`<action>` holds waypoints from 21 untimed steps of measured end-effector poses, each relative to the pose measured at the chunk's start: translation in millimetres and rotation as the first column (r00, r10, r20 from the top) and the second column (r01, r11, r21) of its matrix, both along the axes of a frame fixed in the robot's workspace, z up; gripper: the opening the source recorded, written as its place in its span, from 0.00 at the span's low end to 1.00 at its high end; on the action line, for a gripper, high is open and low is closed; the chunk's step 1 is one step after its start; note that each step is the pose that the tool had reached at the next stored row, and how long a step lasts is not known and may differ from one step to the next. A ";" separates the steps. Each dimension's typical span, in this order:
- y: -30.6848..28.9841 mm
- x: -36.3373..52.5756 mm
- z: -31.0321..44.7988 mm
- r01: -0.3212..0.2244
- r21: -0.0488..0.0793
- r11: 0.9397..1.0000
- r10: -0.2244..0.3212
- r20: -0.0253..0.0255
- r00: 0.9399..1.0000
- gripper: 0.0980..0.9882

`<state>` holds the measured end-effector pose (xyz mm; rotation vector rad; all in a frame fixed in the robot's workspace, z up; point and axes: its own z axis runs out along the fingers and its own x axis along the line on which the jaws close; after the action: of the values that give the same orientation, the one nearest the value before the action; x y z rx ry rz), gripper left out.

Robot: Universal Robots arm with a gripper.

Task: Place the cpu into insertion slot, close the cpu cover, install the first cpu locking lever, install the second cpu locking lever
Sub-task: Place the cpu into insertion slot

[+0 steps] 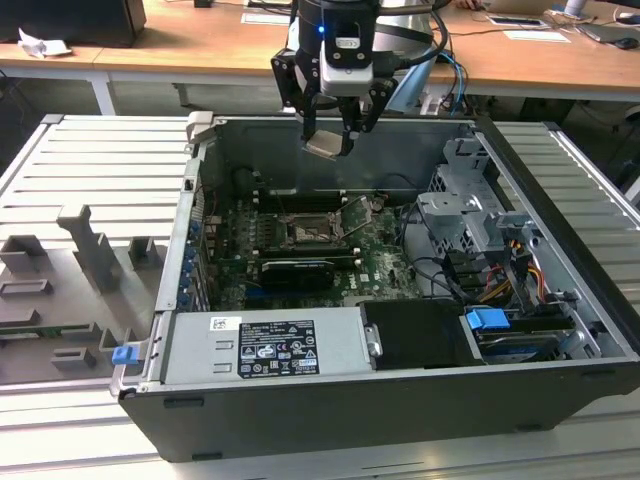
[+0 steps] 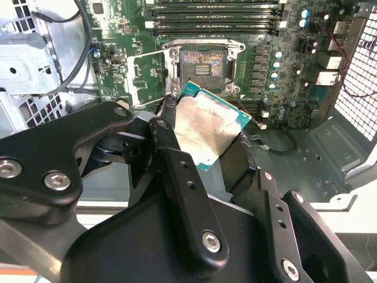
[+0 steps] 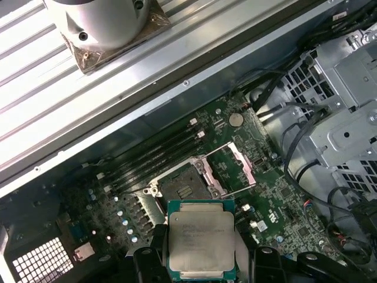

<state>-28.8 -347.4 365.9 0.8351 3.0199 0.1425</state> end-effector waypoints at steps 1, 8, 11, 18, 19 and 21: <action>0.0 0.0 0.0 0.003 0.000 1.000 -0.003 0.000 1.000 0.50; 0.0 -0.1 -0.6 0.030 0.000 1.000 -0.030 0.000 1.000 0.50; 0.0 -0.1 -1.4 0.066 0.000 0.998 -0.066 0.000 0.998 0.50; 0.0 0.0 -3.2 0.151 0.000 0.988 -0.151 0.000 0.988 0.50; 0.0 -0.1 -3.3 0.157 -0.001 0.988 -0.157 -0.001 0.988 0.50; 0.0 -0.1 -3.8 0.171 0.000 0.985 -0.171 -0.001 0.985 0.50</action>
<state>-28.8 -347.4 362.1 1.0882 2.9305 0.1401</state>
